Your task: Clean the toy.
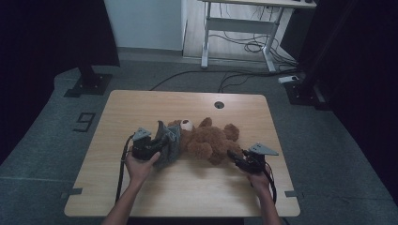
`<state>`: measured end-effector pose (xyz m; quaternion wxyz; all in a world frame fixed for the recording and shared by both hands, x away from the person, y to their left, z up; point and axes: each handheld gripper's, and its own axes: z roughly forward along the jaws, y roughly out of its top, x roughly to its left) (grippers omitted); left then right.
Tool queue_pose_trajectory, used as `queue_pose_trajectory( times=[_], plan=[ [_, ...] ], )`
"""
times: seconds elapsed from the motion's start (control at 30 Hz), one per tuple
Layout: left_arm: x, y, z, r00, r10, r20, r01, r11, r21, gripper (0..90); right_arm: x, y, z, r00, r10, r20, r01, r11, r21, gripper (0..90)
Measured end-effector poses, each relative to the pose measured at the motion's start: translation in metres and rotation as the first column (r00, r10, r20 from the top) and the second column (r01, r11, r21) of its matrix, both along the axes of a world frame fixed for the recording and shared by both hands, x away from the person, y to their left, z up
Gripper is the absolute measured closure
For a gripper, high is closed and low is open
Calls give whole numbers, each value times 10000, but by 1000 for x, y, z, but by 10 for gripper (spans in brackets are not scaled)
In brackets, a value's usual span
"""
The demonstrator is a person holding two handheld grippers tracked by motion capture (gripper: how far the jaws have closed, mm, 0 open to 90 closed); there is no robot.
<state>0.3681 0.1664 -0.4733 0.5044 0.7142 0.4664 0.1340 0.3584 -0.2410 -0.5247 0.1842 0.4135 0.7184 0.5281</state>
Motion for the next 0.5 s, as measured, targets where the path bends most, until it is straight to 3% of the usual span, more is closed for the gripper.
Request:
queue_pose_trajectory(
  times=[0.13,0.27,0.37,0.5],
  plan=[
    [-3,-15,15,9984,-459,319,464,9988,-158,771,1,0,0,10000,-16,7,16,10000,1,591],
    [-4,-49,33,9908,-1189,654,1198,9928,-95,770,1,0,0,10000,-30,13,30,10000,-1,591],
    [-4,-82,43,9792,-1850,833,1849,9827,83,770,1,0,0,10000,-25,4,25,10000,4,591],
    [-2,-128,51,9589,-2680,936,2634,9629,585,769,1,0,0,10000,-24,-8,24,10000,29,591]
  ],
)
